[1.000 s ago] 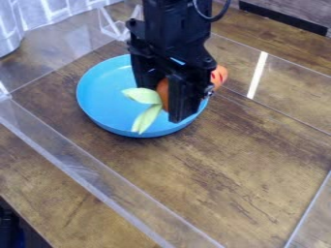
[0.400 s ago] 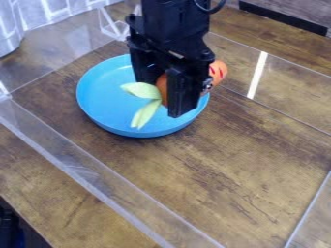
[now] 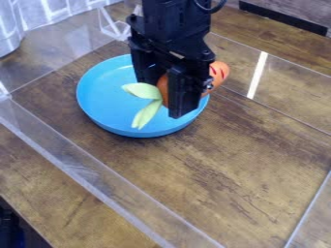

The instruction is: Put the carrot in the blue tray

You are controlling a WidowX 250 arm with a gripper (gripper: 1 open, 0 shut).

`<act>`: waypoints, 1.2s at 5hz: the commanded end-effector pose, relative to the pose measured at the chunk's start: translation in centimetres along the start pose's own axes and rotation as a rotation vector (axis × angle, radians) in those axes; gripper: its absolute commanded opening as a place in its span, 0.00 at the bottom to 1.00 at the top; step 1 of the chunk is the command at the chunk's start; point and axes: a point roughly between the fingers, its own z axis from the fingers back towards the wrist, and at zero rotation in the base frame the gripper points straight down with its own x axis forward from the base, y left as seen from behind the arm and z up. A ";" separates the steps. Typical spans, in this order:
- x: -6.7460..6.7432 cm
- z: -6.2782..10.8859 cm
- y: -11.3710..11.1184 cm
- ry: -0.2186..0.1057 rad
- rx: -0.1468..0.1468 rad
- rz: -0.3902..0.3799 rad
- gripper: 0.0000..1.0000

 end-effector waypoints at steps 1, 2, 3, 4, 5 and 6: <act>0.8 1.7 0.8 -0.060 0.007 0.014 0.00; 0.8 1.7 0.8 -0.060 0.002 0.013 0.00; 0.8 1.7 0.9 -0.060 -0.001 0.013 0.00; 0.8 1.7 1.0 -0.060 -0.005 0.012 0.00; 0.8 1.7 1.1 -0.060 -0.008 0.013 0.00; 0.8 1.7 1.2 -0.060 -0.011 0.012 0.00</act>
